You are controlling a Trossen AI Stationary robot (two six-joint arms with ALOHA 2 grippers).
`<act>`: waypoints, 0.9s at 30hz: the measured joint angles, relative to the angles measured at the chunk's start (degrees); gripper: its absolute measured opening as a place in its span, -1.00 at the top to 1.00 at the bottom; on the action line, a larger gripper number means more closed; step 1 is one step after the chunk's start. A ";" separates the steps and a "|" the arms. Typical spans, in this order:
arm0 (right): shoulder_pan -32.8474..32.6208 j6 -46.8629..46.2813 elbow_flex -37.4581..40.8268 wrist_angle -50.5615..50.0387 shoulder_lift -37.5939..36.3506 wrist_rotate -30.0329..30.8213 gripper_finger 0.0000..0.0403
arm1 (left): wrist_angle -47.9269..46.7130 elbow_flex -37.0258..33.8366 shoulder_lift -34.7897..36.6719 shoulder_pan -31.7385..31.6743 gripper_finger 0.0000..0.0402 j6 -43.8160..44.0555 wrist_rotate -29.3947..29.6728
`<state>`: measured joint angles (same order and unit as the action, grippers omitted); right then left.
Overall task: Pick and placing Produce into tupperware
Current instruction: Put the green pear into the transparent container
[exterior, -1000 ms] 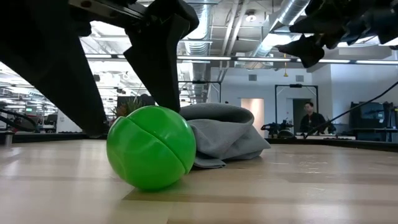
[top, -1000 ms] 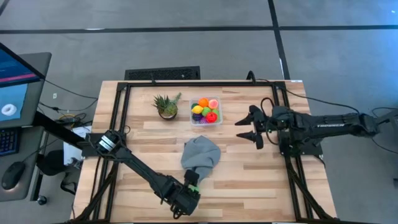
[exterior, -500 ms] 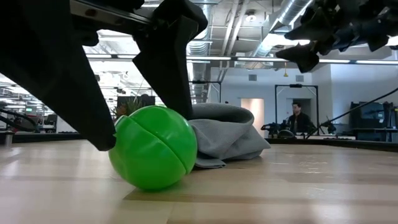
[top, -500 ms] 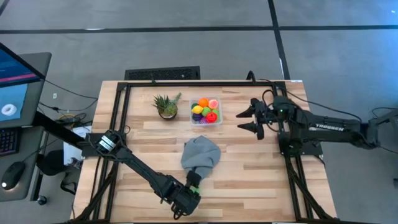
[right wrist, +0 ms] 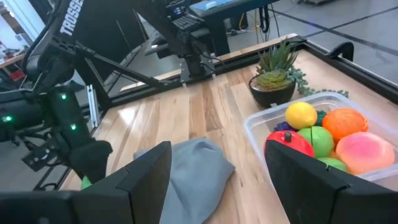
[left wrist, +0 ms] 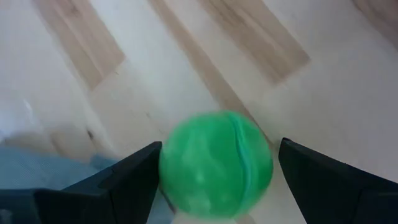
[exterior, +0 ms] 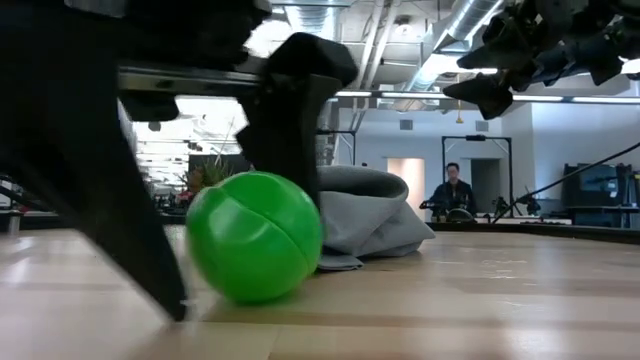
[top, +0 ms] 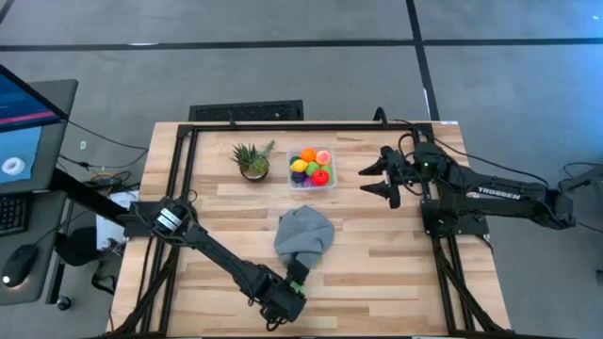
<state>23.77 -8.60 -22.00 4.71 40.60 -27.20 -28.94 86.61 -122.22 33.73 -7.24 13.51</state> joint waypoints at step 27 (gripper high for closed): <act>-0.13 0.16 0.00 1.57 6.67 0.00 -0.40 | -1.10 0.81 -1.55 0.05 -0.55 9.10 3.47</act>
<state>23.64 -8.44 -22.00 6.28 47.27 -27.20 -30.04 87.42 -123.76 33.78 1.85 16.98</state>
